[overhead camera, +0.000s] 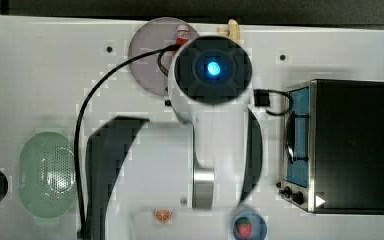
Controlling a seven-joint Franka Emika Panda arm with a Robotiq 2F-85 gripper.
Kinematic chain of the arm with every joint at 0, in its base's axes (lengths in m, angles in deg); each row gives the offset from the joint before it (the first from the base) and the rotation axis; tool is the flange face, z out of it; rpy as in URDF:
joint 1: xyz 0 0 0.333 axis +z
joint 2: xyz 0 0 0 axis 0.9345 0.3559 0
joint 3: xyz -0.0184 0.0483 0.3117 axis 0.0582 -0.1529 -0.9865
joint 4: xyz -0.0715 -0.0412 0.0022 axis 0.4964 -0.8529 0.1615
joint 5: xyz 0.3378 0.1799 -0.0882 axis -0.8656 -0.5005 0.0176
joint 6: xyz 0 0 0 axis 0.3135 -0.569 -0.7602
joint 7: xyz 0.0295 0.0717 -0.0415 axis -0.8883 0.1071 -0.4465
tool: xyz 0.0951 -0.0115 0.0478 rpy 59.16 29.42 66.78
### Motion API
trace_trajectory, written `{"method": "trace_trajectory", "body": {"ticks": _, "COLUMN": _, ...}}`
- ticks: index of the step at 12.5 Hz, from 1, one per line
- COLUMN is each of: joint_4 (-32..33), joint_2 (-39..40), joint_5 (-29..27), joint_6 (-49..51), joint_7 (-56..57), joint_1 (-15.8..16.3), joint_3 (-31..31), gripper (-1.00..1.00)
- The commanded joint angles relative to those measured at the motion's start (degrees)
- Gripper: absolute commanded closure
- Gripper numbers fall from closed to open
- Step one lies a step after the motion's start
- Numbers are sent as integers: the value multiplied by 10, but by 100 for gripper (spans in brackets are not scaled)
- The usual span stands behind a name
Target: Pick ketchup from plate and place it on table.
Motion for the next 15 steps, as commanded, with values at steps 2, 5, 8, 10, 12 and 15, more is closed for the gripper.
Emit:
{"method": "trace_trajectory", "body": {"ticks": 2, "joint_4": -7, "joint_2": 59, "joint_5": -4, "joint_6": -70, "joint_7": 80, "joint_1": 1, "joint_3": -6, "gripper": -100}}
{"method": "trace_trajectory", "body": {"ticks": 5, "joint_4": -17, "joint_2": 114, "joint_5": -4, "joint_6": -113, "joint_7": 144, "joint_1": 2, "joint_3": -8, "gripper": -100}}
{"method": "trace_trajectory", "body": {"ticks": 8, "joint_4": -38, "joint_2": 168, "joint_5": -3, "joint_6": -137, "joint_7": 207, "joint_1": 3, "joint_3": -8, "gripper": -100}}
{"method": "trace_trajectory", "body": {"ticks": 10, "joint_4": -60, "joint_2": 204, "joint_5": -3, "joint_6": -157, "joint_7": 265, "joint_1": 5, "joint_3": -9, "gripper": -100}}
{"method": "trace_trajectory", "body": {"ticks": 12, "joint_4": -83, "joint_2": 243, "joint_5": -3, "joint_6": -171, "joint_7": 306, "joint_1": 6, "joint_3": -8, "gripper": -100}}
{"method": "trace_trajectory", "body": {"ticks": 15, "joint_4": -116, "joint_2": 299, "joint_5": -3, "joint_6": -183, "joint_7": 329, "joint_1": 9, "joint_3": -9, "gripper": -100}}
